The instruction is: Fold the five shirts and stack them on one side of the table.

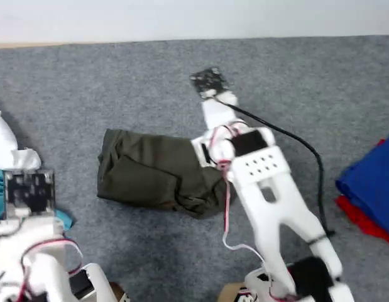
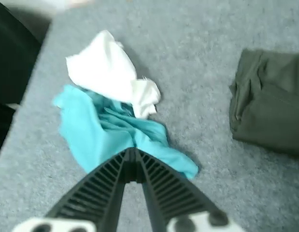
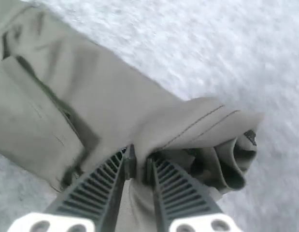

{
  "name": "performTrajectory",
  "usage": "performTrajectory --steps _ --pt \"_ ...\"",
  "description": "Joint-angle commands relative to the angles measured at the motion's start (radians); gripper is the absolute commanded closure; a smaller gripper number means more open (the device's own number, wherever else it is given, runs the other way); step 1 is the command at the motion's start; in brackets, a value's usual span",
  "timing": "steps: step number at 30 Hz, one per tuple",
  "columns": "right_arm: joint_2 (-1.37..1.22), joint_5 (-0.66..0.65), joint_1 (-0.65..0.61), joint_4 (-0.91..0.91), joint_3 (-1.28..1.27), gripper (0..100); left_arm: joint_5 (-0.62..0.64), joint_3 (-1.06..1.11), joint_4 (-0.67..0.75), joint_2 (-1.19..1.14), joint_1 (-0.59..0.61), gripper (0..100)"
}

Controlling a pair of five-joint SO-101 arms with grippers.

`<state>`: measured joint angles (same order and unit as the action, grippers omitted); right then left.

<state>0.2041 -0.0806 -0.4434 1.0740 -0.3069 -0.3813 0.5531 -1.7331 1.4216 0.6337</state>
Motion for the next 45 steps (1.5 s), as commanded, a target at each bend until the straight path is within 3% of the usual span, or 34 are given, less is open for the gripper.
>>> performTrajectory --steps 1,7,18,30,32,37,45 --pt "-0.119 -0.02 -0.053 0.007 0.18 98.8 -0.008 0.048 -0.02 0.057 0.008 100" --pt "-0.338 -0.02 -0.163 0.01 0.411 98.8 -0.008 0.117 -0.02 0.121 0.008 100" --pt "-0.668 -0.023 -0.398 0.196 0.865 98.8 -0.009 0.125 -0.006 0.124 0.006 100" --pt "-0.986 -0.084 -0.49 0.228 1.194 98.0 -0.008 0.125 -0.006 0.124 0.006 100" --pt "-1.0 -0.086 -0.506 0.268 1.252 92.9 -0.008 0.125 -0.008 0.124 0.006 100" --pt "-1.0 -0.08 -0.519 0.418 1.45 68.8 -0.008 0.125 -0.008 0.124 0.006 100" --pt "-1.001 -0.084 -0.479 0.691 1.889 64.8 -0.008 0.125 -0.008 0.124 0.006 100"
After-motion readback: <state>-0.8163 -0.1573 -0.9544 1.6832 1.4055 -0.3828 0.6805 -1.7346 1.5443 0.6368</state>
